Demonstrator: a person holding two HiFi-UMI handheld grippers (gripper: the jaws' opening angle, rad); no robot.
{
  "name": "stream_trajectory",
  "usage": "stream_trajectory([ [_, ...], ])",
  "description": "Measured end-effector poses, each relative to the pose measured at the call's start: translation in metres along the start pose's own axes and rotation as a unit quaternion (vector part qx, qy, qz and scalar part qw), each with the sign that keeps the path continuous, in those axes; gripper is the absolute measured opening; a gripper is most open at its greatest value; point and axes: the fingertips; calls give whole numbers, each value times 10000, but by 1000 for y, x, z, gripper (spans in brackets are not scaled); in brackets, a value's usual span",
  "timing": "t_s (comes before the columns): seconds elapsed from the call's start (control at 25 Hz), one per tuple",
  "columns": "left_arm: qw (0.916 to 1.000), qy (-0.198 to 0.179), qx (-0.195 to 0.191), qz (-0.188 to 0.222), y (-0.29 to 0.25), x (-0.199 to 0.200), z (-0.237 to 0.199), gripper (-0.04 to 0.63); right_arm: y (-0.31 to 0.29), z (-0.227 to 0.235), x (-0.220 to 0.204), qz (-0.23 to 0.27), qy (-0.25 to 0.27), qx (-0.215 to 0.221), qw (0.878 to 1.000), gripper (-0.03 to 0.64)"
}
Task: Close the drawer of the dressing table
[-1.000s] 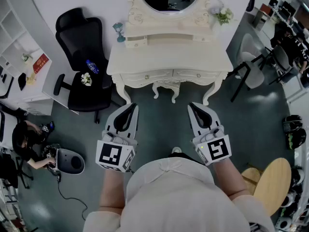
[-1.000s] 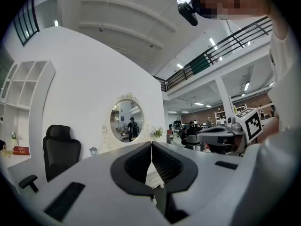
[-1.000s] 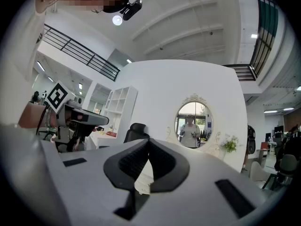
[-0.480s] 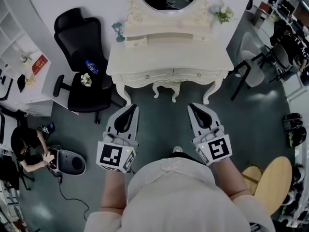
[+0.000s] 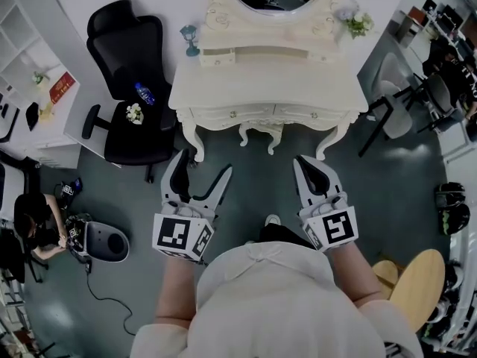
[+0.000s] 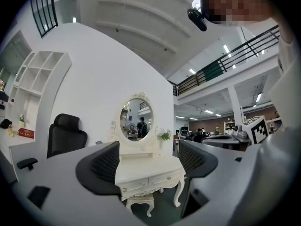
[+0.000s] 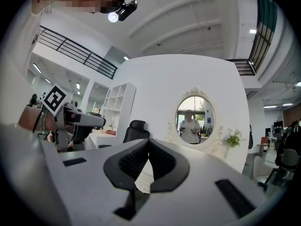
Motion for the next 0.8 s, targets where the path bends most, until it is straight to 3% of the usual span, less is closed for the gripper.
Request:
stream_trajectory([
  [0.36,9990,126,203,-383,-48,-39,-43,387,-70,31,-42,-60,-212,238,9995,8],
  [0.8,9951,26,818,-560,-216,-70,-113,387,-231,157,-93,-161,-479,671,9965,8],
])
Point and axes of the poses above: the fingertips, and each gripper's own axes: y backward along the fingers, z to its right, x out of its top, and after that the axes turned 8 degrees about z, right-handed
